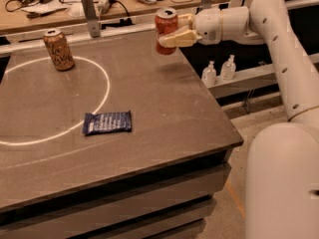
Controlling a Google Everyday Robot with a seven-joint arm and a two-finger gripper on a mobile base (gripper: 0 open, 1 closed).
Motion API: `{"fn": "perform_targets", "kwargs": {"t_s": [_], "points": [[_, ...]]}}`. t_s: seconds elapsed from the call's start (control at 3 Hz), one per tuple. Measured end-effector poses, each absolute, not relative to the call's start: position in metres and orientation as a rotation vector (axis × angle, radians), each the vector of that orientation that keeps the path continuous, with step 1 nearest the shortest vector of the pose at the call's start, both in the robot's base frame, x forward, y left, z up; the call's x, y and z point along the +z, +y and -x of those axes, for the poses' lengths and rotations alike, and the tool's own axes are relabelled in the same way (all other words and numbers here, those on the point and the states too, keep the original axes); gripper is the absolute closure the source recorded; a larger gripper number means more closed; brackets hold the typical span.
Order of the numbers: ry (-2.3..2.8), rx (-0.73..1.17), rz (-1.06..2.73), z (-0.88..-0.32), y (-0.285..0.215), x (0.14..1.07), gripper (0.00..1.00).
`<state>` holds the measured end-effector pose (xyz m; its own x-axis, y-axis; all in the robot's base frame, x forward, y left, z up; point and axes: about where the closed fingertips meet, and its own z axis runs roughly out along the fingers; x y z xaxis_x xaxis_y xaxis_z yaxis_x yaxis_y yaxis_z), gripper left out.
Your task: Move coke can near rxbar blueberry
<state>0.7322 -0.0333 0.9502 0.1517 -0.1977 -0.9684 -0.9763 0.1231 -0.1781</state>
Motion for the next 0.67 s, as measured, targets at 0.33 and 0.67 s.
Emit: {"fn": "perform_targets", "kwargs": {"t_s": [0.33,0.67], "points": [[1.204,0.950,1.497,-0.6780,-0.0227,0.9535,1.00],[1.204,0.952,1.498,-0.6778,-0.0224,0.9529,1.00]]}}
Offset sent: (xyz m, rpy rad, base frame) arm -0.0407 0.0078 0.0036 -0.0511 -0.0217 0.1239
